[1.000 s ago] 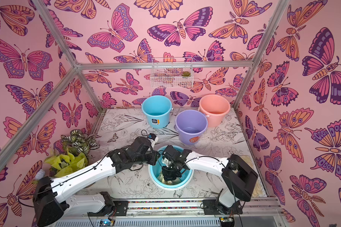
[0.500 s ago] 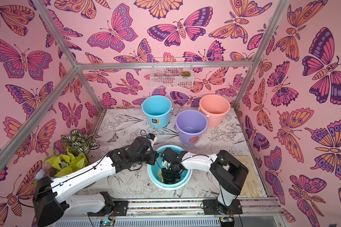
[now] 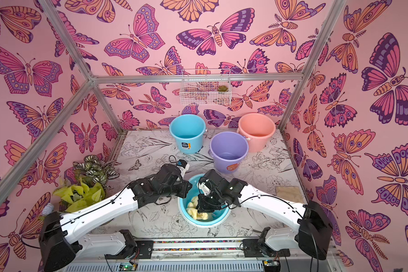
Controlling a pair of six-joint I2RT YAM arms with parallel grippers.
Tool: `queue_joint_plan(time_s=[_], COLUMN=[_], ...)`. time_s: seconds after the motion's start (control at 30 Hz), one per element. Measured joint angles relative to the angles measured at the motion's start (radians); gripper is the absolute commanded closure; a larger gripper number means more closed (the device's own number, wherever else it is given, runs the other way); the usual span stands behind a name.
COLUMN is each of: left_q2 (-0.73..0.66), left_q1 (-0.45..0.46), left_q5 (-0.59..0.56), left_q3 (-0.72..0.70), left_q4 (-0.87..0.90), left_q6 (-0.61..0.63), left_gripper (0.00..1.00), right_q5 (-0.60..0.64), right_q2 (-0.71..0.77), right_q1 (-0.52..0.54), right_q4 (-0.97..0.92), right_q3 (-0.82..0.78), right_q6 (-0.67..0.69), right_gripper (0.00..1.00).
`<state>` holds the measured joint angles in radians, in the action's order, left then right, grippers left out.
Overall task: Wipe the inside of the bucket with a cloth
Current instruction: Wipe the dirt from the inside of the bucket.
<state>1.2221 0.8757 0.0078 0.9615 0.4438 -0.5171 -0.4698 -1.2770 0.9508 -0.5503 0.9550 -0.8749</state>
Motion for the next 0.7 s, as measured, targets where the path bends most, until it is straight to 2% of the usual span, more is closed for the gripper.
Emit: queue_joint_plan(time_s=[0.37,0.7], left_q2=[-0.002,-0.003], left_q1=[0.000,-0.019], left_q5=[0.000,-0.062], left_q3=[0.000,0.000], left_q4=[0.000,0.006], left_q6=[0.000,-0.058], left_gripper=[1.00,1.00], right_q5=[0.013,0.151], right_q2=[-0.008,-0.118], right_q1=[-0.002,0.006], right_q4=[0.233,0.433], right_q3=[-0.007,-0.081], right_q6=[-0.173,-0.238], right_gripper=[1.00,1.00])
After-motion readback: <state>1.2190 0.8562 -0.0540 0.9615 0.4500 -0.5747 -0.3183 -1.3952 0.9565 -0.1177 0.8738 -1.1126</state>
